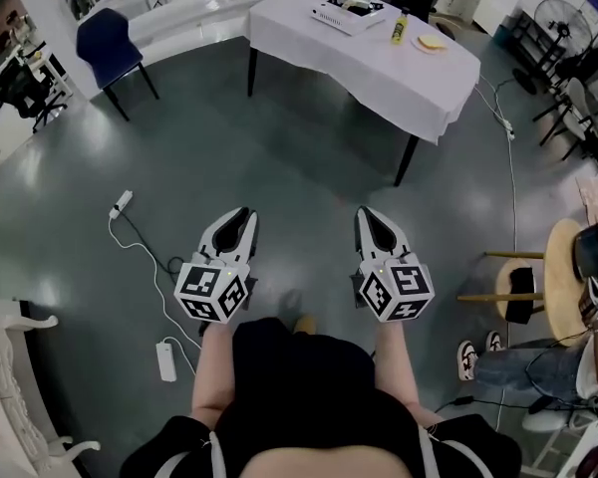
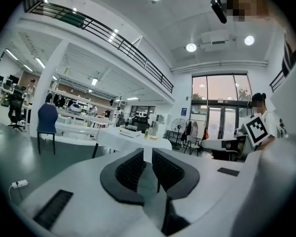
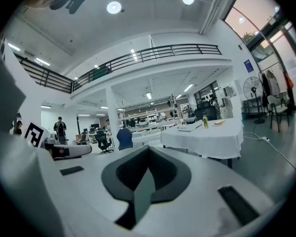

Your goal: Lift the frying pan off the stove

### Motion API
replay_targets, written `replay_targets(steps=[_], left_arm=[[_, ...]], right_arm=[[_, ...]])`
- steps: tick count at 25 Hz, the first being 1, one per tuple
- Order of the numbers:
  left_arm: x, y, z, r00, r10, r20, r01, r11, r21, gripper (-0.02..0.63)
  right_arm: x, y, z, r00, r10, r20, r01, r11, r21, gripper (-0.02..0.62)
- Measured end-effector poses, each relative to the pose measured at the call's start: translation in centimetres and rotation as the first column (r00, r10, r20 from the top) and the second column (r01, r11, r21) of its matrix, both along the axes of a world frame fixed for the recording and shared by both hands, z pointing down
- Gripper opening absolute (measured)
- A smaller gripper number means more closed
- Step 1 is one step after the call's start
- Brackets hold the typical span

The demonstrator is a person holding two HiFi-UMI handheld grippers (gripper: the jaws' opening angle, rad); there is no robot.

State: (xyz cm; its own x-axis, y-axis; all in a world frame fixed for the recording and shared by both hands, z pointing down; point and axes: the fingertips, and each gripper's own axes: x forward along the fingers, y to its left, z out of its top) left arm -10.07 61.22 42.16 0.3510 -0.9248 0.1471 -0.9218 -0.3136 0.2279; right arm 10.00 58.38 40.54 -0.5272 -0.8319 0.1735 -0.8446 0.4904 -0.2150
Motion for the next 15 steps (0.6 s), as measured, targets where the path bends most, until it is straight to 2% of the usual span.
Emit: replay_targets(steps=[3,4,5,6,7,10,15], left_arm=[[0.5,0.7,1.2,0.999,-0.021,-0.048,0.02,1.0,-0.018,0.057],[0.8,0.9,1.5,0.998,-0.014,-0.066,0.012,1.0,-0.026,0.106],[1.2,1.0,1.7,0.997,-0.004,-0.077,0.001,0.999,-0.034,0.203],[1.5,1.0,1.8,0.997,0.004,-0.08,-0.008,0.999,-0.043,0.269],[1.8,1.0,2.0,0.997,0.008,-0.075,-0.012,0.999,-0.053,0.305],[2.2,0.2,2.2,0.998,0.008,-0.062,-0.013,0.997,-0.073,0.485],[2.4,-1.7,1.0,0.998,0.008,-0.059,-0.01,0.999,-0.037,0.502]], right_arm=[[0.4,0.6,1.1,1.0,-0.014,-0.009,0.013,1.0,-0.013,0.002],[0.5,0.8,1.3,1.0,-0.02,-0.013,0.019,1.0,-0.015,0.002],[0.5,0.9,1.4,1.0,-0.025,-0.016,0.025,1.0,-0.018,0.003],[0.6,1.0,1.4,0.999,-0.029,-0.017,0.028,0.999,-0.021,0.003],[0.8,1.1,1.5,0.999,-0.03,-0.015,0.03,0.999,-0.023,0.003],[1.0,0.8,1.6,1.0,-0.025,-0.005,0.025,0.999,-0.024,0.003],[1.2,-1.2,1.2,1.0,-0.023,-0.006,0.023,1.0,-0.015,0.003]])
